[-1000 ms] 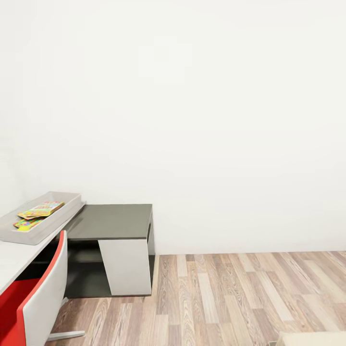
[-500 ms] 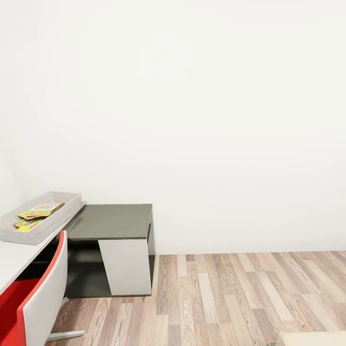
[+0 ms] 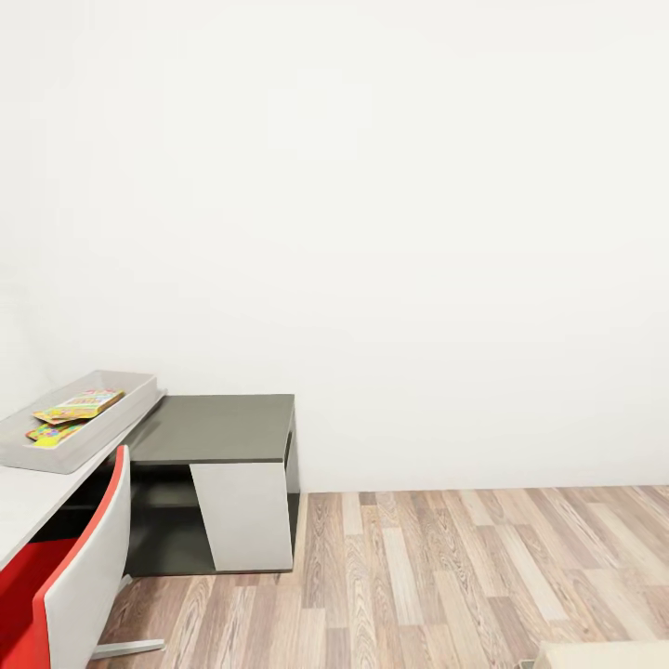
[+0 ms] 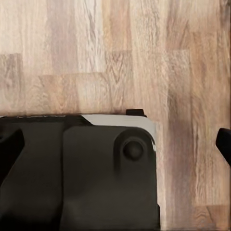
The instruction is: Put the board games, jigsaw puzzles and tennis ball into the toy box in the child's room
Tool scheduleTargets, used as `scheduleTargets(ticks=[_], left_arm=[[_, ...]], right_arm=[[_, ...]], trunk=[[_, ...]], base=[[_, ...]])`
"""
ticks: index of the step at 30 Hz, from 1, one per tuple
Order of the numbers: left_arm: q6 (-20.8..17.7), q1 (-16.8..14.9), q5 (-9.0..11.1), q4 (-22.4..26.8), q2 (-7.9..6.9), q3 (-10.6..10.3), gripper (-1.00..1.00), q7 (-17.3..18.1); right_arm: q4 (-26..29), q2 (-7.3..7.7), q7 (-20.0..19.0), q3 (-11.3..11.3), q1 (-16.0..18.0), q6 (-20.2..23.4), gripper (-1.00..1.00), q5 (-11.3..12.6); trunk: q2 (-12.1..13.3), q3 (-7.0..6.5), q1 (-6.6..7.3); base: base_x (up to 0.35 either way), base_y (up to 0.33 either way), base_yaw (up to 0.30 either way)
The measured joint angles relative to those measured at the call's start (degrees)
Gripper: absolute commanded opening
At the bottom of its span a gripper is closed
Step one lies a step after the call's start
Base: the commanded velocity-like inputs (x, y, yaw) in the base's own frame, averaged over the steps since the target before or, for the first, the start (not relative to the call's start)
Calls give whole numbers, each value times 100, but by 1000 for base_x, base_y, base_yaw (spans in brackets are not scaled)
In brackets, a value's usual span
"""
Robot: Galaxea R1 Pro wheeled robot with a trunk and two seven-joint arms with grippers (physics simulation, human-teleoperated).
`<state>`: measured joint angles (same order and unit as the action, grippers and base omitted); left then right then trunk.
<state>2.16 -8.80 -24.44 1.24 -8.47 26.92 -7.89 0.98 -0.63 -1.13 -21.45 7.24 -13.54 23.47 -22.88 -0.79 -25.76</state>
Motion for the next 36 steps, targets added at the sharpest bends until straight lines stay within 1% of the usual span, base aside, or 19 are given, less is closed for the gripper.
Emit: scheduleTargets(ticks=[1, 3, 6, 9, 15, 21, 25, 36], left_arm=[[19, 50, 9, 1, 39, 1, 100, -43], [33, 85, 15, 0, 68, -2, 100, -72], [45, 119, 16, -2, 103, -4, 100, -96], [53, 191, 21, -6, 172, -3, 100, -113], [94, 269, 19, -11, 240, -4, 100, -120], [125, 412, 28, -29, 302, 1, 100, -121], [134, 483, 29, -32, 316, 1, 100, -121], [113, 508, -27, 23, 323, -20, 100, -114]], right_arm=[[-9, -2, 141, 7, -33, -19, 100, 15], [-19, -3, 263, 5, -58, -31, 100, 30], [-26, -4, 387, 5, -79, -24, 100, 35], [-31, -5, 486, 6, -100, 0, 100, 43], [-32, 2, 530, 6, -135, 30, 100, 52], [-33, -4, 554, 6, -144, 60, 100, 48], [-36, -5, 584, 6, -146, 70, 100, 46], [-27, -5, 601, 45, -151, 116, 100, 69]], trunk=[[0, 0, 0], [0, 0, 0], [0, 0, 0], [0, 0, 0], [0, 0, 0], [0, 0, 0], [0, 0, 0], [0, 0, 0]], base=[[0, 0, 0], [0, 0, 0], [0, 0, 0], [0, 0, 0], [0, 0, 0], [0, 0, 0], [0, 0, 0], [0, 0, 0]])
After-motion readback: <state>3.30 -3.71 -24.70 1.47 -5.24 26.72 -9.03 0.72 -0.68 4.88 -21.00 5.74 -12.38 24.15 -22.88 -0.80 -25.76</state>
